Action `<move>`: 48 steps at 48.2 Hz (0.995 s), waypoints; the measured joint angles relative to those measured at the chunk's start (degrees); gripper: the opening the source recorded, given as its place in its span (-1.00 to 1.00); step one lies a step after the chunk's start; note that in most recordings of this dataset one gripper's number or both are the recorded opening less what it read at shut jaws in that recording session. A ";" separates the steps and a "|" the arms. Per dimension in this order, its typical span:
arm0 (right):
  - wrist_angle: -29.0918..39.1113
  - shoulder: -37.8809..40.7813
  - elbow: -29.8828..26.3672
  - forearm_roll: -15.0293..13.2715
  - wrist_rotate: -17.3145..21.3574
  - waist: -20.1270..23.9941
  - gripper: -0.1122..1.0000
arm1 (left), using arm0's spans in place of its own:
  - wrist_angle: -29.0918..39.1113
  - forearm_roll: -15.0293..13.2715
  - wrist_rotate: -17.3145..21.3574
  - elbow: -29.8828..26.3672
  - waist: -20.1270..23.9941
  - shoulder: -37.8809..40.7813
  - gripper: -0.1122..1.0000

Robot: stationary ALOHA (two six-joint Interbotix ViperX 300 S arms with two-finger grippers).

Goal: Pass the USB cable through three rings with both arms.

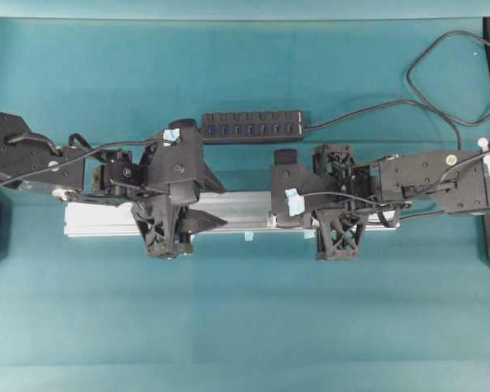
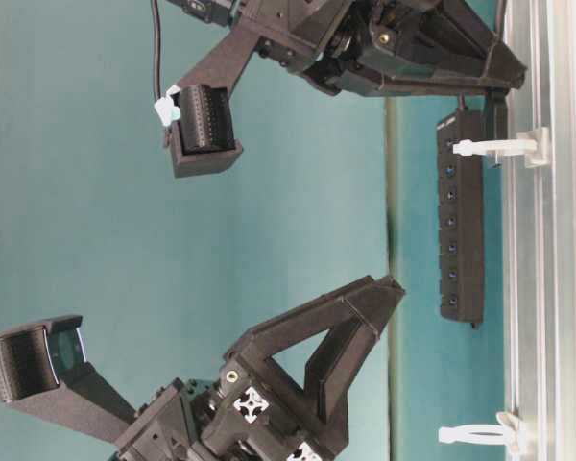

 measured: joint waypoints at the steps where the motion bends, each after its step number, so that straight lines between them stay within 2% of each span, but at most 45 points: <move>1: -0.18 0.00 0.00 0.00 0.09 -0.09 -0.91 | 0.00 0.00 0.00 0.00 0.00 0.00 0.33; 48: -4.75 2.55 -1.32 0.79 0.26 0.70 -0.91 | -0.53 0.00 -0.18 0.53 0.00 0.00 0.32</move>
